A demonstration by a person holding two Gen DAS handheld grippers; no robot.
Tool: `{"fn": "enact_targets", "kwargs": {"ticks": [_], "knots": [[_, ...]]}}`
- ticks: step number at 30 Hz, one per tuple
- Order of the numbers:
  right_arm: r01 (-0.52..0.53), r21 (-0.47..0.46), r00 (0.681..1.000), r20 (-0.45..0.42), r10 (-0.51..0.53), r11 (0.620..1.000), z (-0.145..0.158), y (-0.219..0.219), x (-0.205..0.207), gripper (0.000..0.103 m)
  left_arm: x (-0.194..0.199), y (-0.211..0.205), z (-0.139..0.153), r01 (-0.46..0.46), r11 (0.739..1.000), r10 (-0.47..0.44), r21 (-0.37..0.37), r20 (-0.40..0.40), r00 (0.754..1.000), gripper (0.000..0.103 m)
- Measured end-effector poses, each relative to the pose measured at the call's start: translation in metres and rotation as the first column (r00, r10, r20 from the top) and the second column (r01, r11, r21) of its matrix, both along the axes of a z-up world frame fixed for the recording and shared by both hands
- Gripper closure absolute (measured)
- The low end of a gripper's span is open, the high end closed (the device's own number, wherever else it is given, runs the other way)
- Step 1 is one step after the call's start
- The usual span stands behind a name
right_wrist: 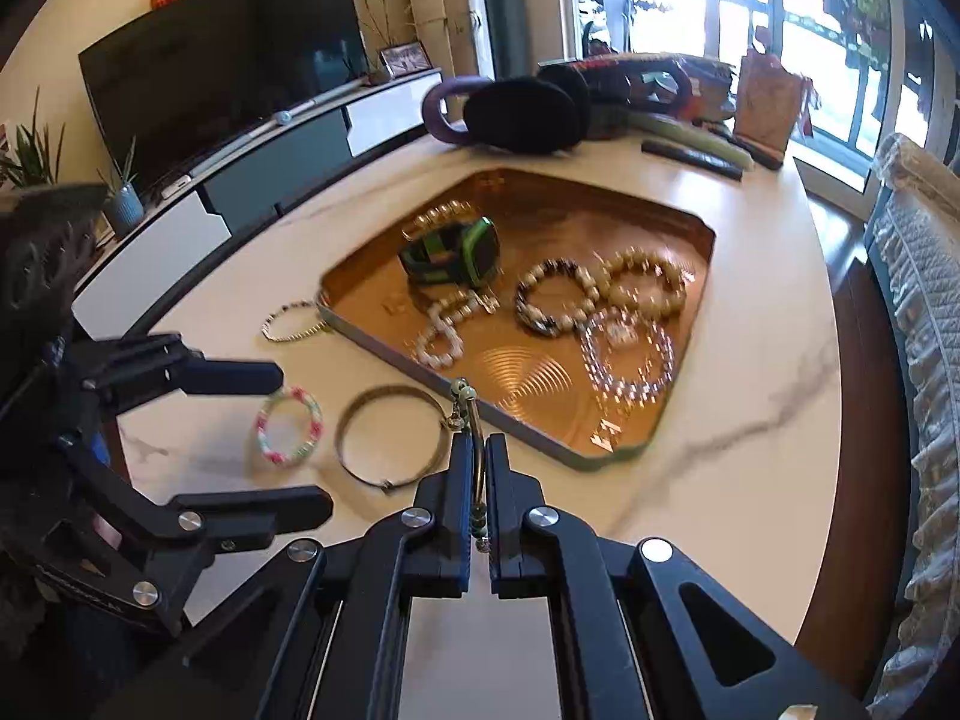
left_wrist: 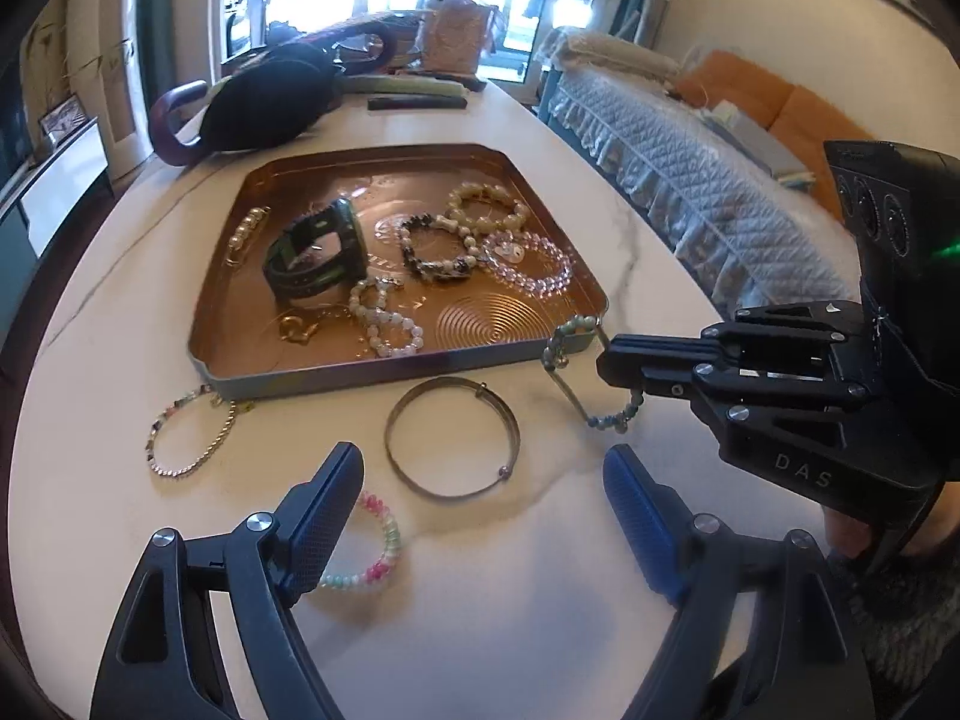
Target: Organize jewelry
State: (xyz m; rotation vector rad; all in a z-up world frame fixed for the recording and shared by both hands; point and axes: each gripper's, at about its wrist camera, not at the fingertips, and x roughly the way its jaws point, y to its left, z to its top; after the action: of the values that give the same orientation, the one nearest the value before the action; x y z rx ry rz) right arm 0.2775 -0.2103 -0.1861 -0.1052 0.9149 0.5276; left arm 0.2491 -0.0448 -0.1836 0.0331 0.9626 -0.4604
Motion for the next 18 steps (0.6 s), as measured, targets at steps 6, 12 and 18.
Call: {"fn": "enact_targets", "kwargs": {"ticks": [6, 12, 18], "knots": [[0.035, -0.023, 0.999, -0.038, -0.036, 0.999, -0.014, -0.011, 0.004, 0.099, 0.015, -0.015, -0.016, 0.027, 0.999, -0.025, 0.031, -0.038, 0.999, 0.021], [0.066, -0.052, 0.996, -0.054, -0.068, 0.996, -0.024, -0.018, 0.008, 0.091, 0.027, -0.017, -0.031, 0.012, 0.997, -0.009, 0.081, -0.046, 0.999, 0.021], [0.036, -0.068, 0.998, -0.040, -0.039, 0.997, -0.030, -0.009, 0.009, 0.047, 0.031, -0.004, -0.041, -0.026, 0.990, 0.028, 0.139, -0.015, 0.999, 0.021]]}}
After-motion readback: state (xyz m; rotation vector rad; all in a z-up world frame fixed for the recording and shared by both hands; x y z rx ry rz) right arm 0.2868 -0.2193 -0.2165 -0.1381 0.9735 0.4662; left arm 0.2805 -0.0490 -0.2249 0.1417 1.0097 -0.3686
